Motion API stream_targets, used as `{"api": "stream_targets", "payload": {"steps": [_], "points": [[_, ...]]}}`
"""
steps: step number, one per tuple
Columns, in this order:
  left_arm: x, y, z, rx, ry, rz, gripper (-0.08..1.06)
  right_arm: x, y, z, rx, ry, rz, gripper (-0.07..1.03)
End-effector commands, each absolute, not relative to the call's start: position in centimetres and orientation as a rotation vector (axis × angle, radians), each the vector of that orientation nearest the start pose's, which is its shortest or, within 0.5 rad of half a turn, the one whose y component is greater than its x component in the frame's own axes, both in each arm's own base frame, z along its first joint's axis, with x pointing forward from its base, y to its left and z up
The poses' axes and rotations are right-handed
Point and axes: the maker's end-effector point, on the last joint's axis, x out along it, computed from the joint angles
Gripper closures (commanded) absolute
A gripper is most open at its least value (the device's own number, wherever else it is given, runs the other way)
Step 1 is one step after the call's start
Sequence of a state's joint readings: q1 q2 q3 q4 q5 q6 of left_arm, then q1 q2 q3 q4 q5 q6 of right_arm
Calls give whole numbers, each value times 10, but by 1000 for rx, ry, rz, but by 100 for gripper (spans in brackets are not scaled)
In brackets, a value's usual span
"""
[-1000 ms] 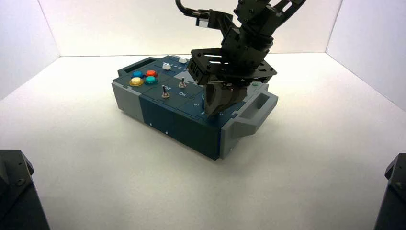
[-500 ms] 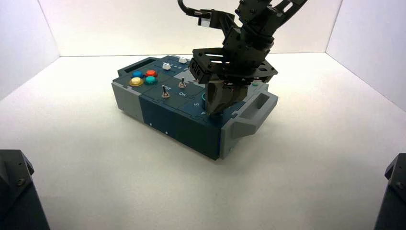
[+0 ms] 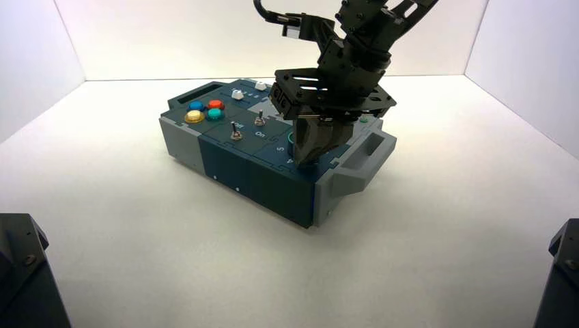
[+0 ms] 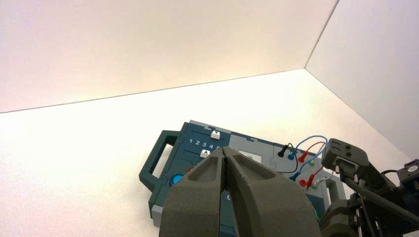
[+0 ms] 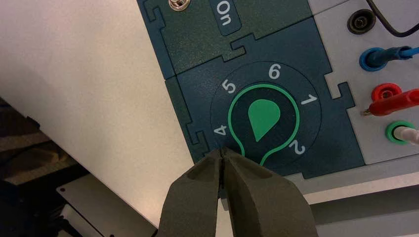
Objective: Turn the knob to position 3.
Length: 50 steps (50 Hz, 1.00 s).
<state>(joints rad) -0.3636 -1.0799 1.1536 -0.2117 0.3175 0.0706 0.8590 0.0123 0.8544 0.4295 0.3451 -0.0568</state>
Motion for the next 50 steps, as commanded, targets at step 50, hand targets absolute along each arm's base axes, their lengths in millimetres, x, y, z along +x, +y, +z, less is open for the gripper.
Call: {"api": "stream_targets", "payload": {"steps": [50], "points": [[209,-93,240,-74,391,-402,101,199,267,46,-142,1242,675,99]]}}
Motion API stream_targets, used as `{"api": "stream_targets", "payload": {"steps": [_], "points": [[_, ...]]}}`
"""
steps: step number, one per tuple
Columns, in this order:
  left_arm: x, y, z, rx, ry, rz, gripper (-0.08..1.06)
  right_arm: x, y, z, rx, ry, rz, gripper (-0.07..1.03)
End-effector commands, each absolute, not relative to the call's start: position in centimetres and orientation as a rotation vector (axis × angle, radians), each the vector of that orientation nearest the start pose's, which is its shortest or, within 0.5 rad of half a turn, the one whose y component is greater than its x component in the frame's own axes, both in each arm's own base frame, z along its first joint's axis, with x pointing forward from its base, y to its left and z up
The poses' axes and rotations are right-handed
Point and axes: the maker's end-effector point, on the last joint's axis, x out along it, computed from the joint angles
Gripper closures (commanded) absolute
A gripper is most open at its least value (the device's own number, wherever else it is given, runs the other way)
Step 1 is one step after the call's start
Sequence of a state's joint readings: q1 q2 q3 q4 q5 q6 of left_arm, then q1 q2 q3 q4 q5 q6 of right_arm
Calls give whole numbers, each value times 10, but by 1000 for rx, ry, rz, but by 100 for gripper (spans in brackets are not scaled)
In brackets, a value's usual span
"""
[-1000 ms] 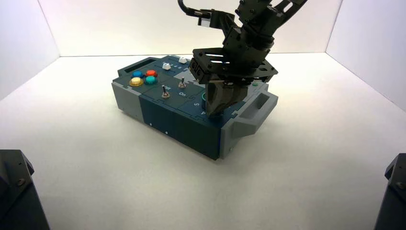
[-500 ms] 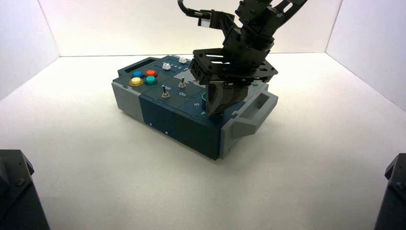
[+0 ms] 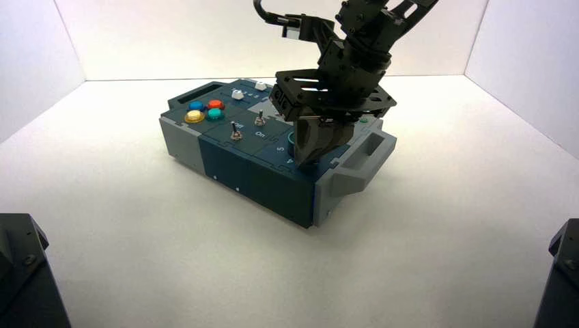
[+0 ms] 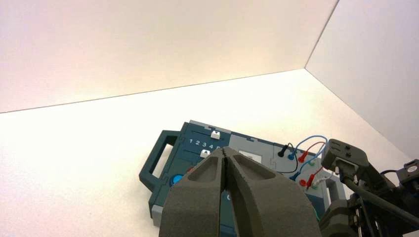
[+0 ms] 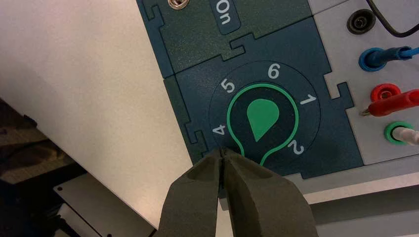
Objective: Turn the knob to position 3.
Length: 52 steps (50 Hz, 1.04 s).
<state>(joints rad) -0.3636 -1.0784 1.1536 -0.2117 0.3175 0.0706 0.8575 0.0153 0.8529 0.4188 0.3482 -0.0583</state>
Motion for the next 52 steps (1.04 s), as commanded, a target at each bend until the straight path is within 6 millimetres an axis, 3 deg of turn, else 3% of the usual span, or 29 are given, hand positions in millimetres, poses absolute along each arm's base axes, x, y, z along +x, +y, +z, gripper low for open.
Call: {"api": "stream_targets", "payload": {"steps": [1,25,41,52], "points": [[209,-93,240,-74,391,-402,101,200,268,47,-142,1241,678,99],[210,-93,239,-71,392,-401,101,202,298,78,-140,1191,758,99],[211,-93,240,-63,394,-401,101,214,317,125,-106,1099,819,99],[211,-93,241,-63,388,-403,101,221,326,130,-133,1094,832,99]]}}
